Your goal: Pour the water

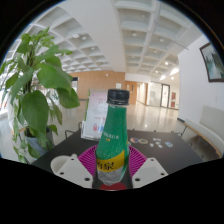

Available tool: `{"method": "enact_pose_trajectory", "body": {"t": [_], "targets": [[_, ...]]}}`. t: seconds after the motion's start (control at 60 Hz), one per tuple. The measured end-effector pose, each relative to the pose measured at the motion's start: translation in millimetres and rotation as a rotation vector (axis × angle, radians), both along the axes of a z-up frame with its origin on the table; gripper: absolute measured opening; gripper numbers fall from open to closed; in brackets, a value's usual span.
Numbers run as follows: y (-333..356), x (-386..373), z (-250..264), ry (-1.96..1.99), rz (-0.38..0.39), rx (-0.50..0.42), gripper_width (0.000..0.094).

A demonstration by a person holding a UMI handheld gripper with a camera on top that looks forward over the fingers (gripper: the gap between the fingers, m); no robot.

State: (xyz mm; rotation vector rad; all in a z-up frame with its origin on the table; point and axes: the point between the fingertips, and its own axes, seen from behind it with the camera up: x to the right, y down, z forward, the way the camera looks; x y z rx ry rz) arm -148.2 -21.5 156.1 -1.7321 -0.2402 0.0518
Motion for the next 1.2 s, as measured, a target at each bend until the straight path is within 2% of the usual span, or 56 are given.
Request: {"method": "enact_pose_trajectory", "body": {"t": [0.083,0.1,0.233,0.267,0.283,0.383,0.45,0.533,0.567,0.633,0.933,1.2], "targets": [[3,26,-35,0.007,-0.010,-0.055,0.0393],[5,-3,-41,0.003,-0.019,-0.066,0.0391],[-1,12,-89,0.006,-0.023,-0.130,0.0398],[2,11,-80,0.013,-0.016,-0.075,0.0402],[2,14,-83,0.007,-0.020,-0.078,0.0407],[3,12,-81,0.009,-0.030,-0.065,0.0516],[-1,16,-87,0.004,-0.055,-0.115,0.0616],[-10,19,-82,-0.005,-0.062,-0.136,0.0871],[-15,24,-79,-0.026,-0.081,-0.141,0.0840],[-29,35,-65,-0.064,-0.120,-0.128,0.0868],[-161,28,-10,-0.018,-0.148,-0.156,0.0854],[-269,28,6,-0.054,-0.179,-0.160,0.0854]]}}
